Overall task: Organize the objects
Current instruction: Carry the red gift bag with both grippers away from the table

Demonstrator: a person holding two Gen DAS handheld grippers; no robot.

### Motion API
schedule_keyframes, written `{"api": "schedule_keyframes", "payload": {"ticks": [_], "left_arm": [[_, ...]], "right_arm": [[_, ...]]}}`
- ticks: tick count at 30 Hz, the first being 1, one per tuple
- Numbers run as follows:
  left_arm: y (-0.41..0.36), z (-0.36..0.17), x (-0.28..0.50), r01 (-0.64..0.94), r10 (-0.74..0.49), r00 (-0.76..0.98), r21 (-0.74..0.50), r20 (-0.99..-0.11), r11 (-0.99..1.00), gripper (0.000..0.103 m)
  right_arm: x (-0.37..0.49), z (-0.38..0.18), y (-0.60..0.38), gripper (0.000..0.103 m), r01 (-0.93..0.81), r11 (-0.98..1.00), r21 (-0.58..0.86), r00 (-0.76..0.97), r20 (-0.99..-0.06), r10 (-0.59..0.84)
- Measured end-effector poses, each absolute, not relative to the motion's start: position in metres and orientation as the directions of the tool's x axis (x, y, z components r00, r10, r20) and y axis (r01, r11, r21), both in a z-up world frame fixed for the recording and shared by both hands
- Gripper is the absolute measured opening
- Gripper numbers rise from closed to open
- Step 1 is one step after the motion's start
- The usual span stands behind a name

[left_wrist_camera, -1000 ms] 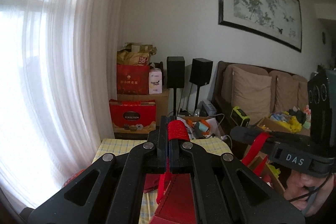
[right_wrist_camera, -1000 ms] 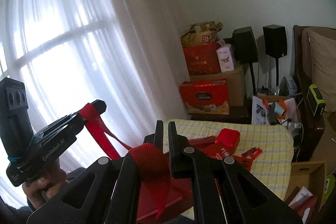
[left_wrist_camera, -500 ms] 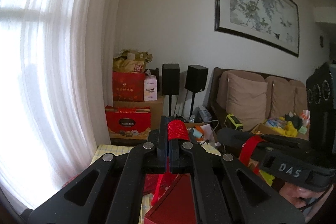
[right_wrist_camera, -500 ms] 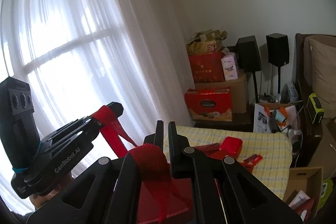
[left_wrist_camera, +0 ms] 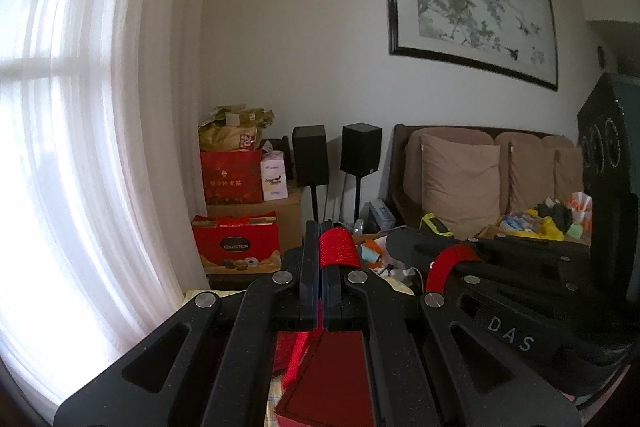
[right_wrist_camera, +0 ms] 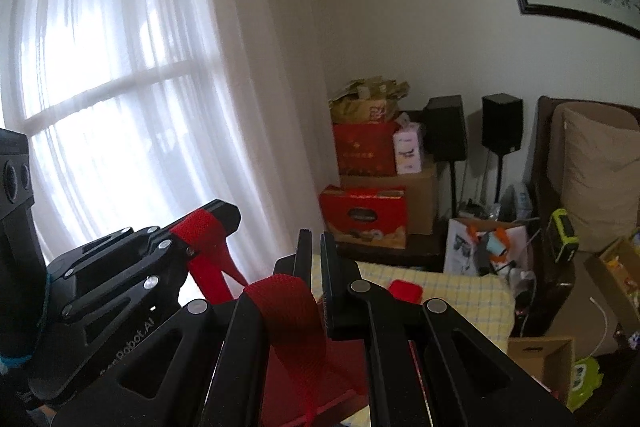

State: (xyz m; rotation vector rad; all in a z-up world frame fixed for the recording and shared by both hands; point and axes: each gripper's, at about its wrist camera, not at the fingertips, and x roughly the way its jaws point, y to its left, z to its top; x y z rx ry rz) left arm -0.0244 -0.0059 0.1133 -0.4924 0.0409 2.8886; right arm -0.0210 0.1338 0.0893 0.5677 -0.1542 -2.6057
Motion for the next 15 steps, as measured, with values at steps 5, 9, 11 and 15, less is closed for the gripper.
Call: {"api": "schedule_keyframes", "payload": {"ticks": [5, 9, 11, 15], "left_arm": [[0.004, 0.124, -0.025, -0.216, 0.202, -0.917, 0.002, -0.344, -0.976, 0.001], [0.010, 0.131, -0.020, -0.203, 0.187, -0.922, 0.011, -0.338, -0.979, 0.001], [0.012, 0.133, -0.018, -0.199, 0.184, -0.924, 0.012, -0.336, -0.980, 0.001], [0.011, 0.136, -0.011, -0.199, 0.188, -0.923, 0.001, -0.335, -0.980, 0.001]], "right_arm": [[-0.022, 0.094, 0.136, 0.004, 0.402, -0.895, 0.194, -0.814, -0.371, -0.446], [-0.018, 0.097, 0.136, 0.004, 0.373, -0.913, 0.166, -0.829, -0.381, -0.408], [-0.016, 0.099, 0.138, 0.004, 0.356, -0.921, 0.157, -0.840, -0.379, -0.389], [-0.009, 0.106, 0.142, 0.003, 0.328, -0.934, 0.145, -0.857, -0.370, -0.358]]}}
